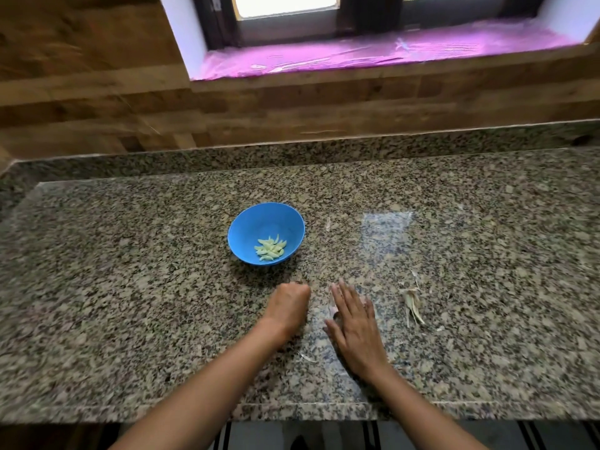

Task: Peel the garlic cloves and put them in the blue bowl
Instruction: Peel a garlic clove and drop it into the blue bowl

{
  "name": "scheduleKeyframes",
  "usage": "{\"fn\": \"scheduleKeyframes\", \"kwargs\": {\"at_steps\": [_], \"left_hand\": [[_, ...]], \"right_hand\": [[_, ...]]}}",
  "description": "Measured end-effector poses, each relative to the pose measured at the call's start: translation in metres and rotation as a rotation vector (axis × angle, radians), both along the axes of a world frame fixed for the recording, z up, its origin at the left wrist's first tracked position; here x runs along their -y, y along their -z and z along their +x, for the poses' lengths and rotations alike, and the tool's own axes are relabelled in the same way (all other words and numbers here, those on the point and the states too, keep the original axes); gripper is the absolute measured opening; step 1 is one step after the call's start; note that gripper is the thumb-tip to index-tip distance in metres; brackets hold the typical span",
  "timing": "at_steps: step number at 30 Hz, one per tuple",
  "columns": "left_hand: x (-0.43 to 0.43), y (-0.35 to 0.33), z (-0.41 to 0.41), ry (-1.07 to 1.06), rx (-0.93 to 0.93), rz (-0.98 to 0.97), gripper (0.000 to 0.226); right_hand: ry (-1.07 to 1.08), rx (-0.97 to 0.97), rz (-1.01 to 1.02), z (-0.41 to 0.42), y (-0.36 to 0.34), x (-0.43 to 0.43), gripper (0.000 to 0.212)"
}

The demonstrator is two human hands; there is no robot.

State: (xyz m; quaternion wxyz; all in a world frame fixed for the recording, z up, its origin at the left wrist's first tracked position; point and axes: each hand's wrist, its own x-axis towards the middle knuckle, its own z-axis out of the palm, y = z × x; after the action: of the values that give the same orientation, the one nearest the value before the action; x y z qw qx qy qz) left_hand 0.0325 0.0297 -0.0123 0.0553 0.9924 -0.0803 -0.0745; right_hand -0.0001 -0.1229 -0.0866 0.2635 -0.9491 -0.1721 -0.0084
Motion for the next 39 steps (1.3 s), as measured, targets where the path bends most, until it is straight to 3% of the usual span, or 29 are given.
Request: {"fn": "scheduleKeyframes", "kwargs": {"at_steps": [3,5,8,10,15,18,21,23,25,29,31,33,35,37,39], "left_hand": [[0.004,0.01,-0.02,0.163,-0.02,-0.037,0.014],[-0.002,0.01,-0.015,0.061,-0.034,-0.17,0.01],[-0.015,0.001,-0.001,-0.247,-0.121,-0.619,0.009],[-0.014,-0.004,0.001,-0.257,-0.152,-0.801,0.011],[-0.003,-0.007,-0.006,-0.219,-0.119,-0.96,0.009],[-0.002,-0.004,-0.007,-0.198,-0.083,-0.974,0.009],[-0.003,-0.001,-0.009,0.123,0.027,-0.595,0.012],[-0.001,0.002,-0.007,0.244,0.006,-0.483,0.021],[0.003,0.002,-0.005,0.137,-0.13,-0.622,0.026],[0.013,0.0,-0.004,-0.304,-0.609,-1.258,0.025],[0.013,-0.001,-0.003,-0.395,-0.688,-1.384,0.025],[0.011,0.003,-0.004,-0.2,-0.396,-1.12,0.022],[0.007,0.012,-0.005,0.061,0.031,-0.745,0.015],[0.005,0.017,-0.005,0.173,0.235,-0.671,0.013],[0.007,0.019,-0.009,0.069,0.211,-0.79,0.016]], "right_hand": [[0.131,0.115,0.156,0.003,-0.001,0.002,0.052],[0.133,0.142,0.268,0.006,-0.006,0.001,0.045],[-0.001,-0.108,0.372,0.013,-0.028,-0.003,0.038],[-0.015,-0.239,0.408,0.019,-0.04,-0.003,0.033],[-0.003,-0.539,0.65,0.031,-0.062,0.007,0.016],[-0.044,-0.63,0.608,0.037,-0.074,0.014,0.014],[-0.074,-0.493,0.414,0.041,-0.078,0.021,0.015],[-0.145,-0.327,0.281,0.042,-0.075,0.026,0.02],[-0.209,-0.177,0.209,0.043,-0.07,0.03,0.029],[-0.305,0.273,0.039,0.053,-0.059,0.038,0.034],[-0.279,0.337,0.005,0.055,-0.059,0.038,0.032],[-0.152,0.061,0.136,0.054,-0.065,0.035,0.027],[-0.053,-0.462,0.505,0.047,-0.07,0.032,0.022],[0.037,-0.773,0.824,0.042,-0.071,0.03,0.022],[0.072,-0.888,0.954,0.037,-0.069,0.03,0.02]]}}
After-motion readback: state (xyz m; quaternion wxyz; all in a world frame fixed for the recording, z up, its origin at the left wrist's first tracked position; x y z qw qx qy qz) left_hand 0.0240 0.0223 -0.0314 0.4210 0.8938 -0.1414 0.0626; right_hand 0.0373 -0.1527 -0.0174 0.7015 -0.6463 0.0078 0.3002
